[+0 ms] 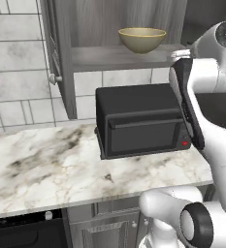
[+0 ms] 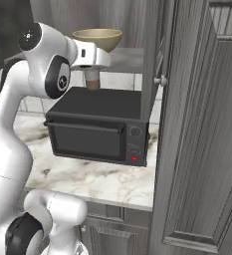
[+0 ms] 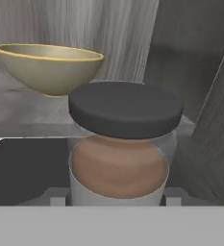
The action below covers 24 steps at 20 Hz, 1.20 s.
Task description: Take the cinnamon bottle from the cabinet and place it on the dining table, next to the plate with the cupcake. Then take the chocolate from the dining counter and place it on the cupcake plate.
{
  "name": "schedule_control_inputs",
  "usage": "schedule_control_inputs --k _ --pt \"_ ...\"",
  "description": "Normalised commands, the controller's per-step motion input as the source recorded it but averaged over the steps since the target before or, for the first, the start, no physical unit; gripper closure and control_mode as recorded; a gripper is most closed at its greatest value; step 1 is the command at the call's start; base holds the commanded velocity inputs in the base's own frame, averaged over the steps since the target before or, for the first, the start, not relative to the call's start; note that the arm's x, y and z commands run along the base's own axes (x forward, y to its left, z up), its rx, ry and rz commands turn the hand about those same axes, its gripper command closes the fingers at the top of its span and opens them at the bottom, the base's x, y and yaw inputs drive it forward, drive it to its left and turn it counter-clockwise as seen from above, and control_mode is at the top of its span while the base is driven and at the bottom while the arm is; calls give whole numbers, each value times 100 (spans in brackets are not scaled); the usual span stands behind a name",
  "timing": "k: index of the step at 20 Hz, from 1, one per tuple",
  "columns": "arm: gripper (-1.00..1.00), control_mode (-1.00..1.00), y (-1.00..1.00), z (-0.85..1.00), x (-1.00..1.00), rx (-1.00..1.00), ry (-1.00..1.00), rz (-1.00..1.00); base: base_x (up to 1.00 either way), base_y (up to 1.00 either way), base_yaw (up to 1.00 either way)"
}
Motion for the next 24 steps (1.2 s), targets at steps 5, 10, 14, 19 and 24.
schedule_control_inputs --k 5,10,14,19,24 --pt "100 -100 37 -56 -100 0 0 6 0 0 0" --pt "100 -100 55 -46 -99 0 0 1 0 0 0" --pt "100 -100 61 -42 -93 0 1 0 0 0 0" --pt "100 100 0 0 0 0 0 0 -99 41 20" --pt "100 100 0 0 0 0 0 0 -74 36 78"
